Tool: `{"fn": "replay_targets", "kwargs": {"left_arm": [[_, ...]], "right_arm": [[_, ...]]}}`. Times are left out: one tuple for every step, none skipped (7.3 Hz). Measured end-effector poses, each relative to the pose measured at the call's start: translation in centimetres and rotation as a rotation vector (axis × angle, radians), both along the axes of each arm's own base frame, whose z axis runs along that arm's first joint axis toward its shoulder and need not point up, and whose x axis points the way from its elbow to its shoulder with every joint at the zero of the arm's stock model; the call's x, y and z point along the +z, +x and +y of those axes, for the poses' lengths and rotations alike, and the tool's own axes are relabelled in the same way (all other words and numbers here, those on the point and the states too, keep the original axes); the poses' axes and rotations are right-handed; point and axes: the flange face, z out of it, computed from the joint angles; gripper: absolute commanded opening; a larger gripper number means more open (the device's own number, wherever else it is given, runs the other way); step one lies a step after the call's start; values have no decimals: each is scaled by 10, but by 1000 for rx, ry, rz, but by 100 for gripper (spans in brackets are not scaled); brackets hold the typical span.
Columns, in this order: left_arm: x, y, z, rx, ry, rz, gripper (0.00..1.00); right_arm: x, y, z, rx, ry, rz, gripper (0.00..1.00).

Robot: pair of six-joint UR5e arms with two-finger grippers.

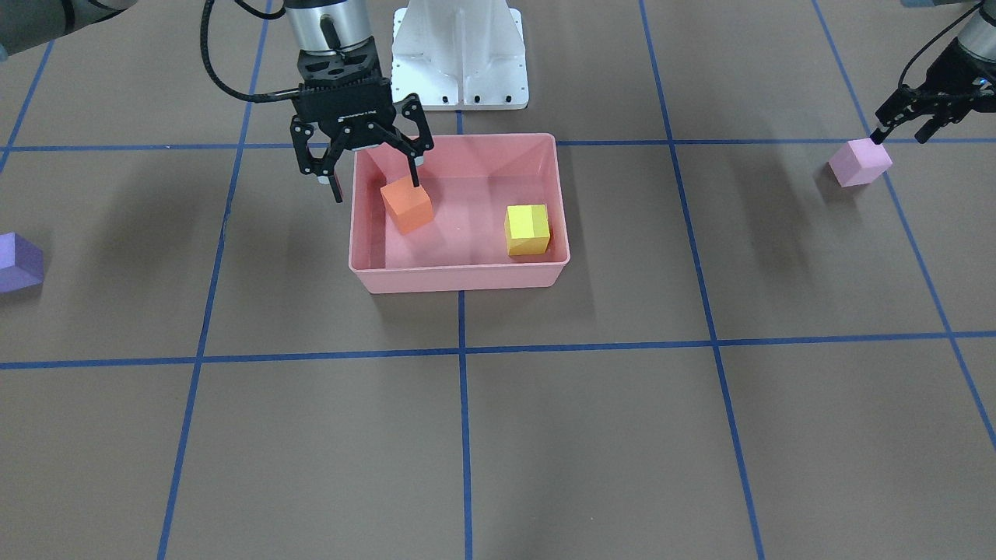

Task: Place blocks into pink bin with both arms
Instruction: 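Lift the right gripper out of the bin and move it back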

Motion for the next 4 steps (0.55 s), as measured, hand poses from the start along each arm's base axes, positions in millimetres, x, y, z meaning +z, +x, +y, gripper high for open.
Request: {"fn": "replay_targets", "kwargs": {"left_arm": [[6, 7, 1, 19, 4, -19, 100], [8, 13, 2, 33, 7, -27, 100], [8, 18, 2, 45, 10, -27, 100], [7, 22, 1, 53, 13, -25, 100]], "right_arm": [[9, 16, -7, -16, 9, 15, 100], [17, 32, -15, -33, 14, 28, 100], [27, 50, -22, -51, 19, 42, 100], [38, 67, -28, -68, 25, 58, 100]]}}
